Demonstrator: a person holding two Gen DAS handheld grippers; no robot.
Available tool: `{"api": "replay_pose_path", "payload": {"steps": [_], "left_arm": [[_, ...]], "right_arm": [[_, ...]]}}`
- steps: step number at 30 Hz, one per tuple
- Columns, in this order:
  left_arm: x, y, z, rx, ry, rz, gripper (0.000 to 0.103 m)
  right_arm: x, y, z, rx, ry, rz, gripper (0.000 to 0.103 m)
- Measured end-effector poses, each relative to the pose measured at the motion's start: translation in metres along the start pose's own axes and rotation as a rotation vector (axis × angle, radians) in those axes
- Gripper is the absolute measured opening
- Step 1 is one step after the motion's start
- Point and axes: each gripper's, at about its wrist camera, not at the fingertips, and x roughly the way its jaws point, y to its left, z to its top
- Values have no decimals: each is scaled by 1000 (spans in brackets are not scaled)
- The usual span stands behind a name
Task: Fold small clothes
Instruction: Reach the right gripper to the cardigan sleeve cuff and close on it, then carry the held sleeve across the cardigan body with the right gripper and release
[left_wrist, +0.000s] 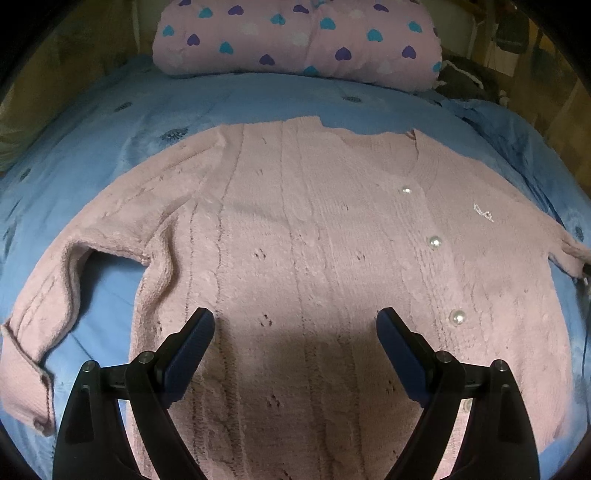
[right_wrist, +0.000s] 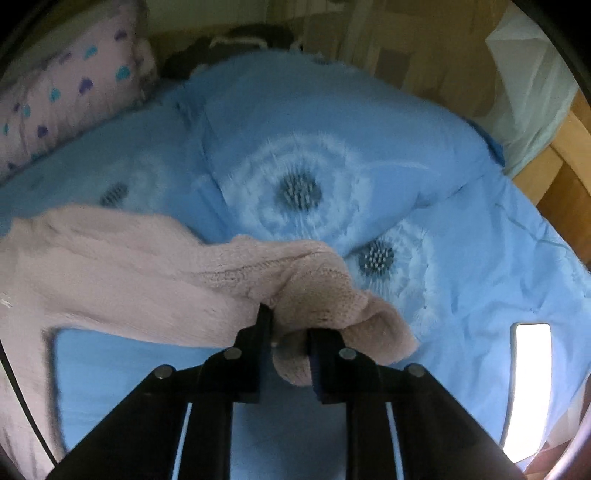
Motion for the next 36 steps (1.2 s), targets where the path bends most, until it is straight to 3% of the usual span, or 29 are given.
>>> {"api": "replay_pose_path", "payload": {"steps": [5,19,26,35,36], "left_arm": [[-4,5,2,-21,-1,-17,83],[-19,21,10,-58,-25,-44,82],[-24,31,12,-85,-33,-50,82],[-26,41,15,-113,-38,-50,82],[-25,42,15,-116,-37,-50,82]], "right_arm": [[-38,24,12,-25,-76,99,18],[-143,175,18,-200,-205,394,17],[-161,257,4,-293,-182,502,17],[-118,323,-36,-316,-39,620,18],[-114,328,-40,-319,-24,638,22]]}}
